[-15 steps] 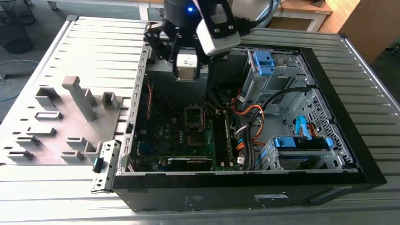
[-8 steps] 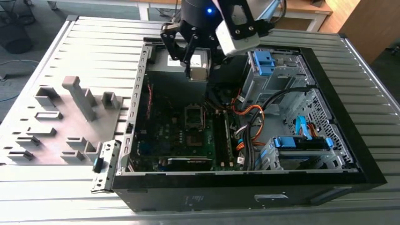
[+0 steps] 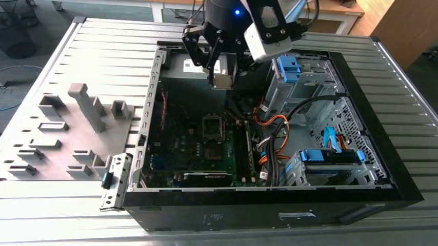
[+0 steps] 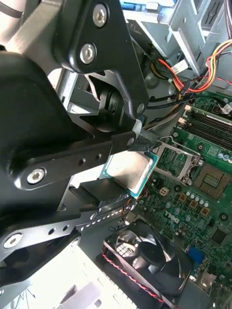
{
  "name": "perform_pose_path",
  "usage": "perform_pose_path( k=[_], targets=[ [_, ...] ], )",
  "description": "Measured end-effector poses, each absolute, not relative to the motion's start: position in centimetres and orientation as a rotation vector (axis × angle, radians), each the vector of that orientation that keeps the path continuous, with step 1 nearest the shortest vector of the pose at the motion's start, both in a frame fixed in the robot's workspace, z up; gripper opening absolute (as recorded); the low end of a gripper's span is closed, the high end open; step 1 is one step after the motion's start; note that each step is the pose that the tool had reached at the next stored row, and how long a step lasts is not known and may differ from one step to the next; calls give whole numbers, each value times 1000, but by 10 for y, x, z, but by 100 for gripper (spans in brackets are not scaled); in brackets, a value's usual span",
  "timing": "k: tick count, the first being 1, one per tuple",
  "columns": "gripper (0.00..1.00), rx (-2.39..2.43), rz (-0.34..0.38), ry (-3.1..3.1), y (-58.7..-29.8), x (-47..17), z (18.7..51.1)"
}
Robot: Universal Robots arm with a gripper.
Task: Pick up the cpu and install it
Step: 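Pick up the cpu and move it towards the insertion slot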
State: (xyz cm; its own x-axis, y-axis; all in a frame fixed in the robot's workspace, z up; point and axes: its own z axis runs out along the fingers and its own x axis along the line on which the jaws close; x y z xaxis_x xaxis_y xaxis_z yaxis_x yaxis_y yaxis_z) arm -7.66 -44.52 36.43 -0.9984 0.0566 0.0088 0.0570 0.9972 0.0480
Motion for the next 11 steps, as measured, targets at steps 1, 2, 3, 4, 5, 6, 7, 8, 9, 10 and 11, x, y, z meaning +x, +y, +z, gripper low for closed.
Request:
perform_pose_path(
  k=[1,2,3,4,5,6,7,8,9,10,11],
  targets=[
    [47,-89,-76,-3132,-445,-77,364],
    [47,-89,-76,-3132,-445,-77,364],
    [47,-89,-76,-3132,-445,-77,364],
    [47,-89,-76,-3132,-445,-76,364],
    [47,-89,-76,-3132,-445,-76,364],
    [47,-89,-76,-3132,-445,-76,364],
    [47,-89,-76,-3132,-445,-76,364],
    [47,-89,-76,-3132,-445,-76,364],
    [47,-89,-76,-3132,-445,-76,363],
    [47,-89,-76,-3132,-445,-77,362],
    [47,-89,-76,-3132,-445,-77,361]
  ],
)
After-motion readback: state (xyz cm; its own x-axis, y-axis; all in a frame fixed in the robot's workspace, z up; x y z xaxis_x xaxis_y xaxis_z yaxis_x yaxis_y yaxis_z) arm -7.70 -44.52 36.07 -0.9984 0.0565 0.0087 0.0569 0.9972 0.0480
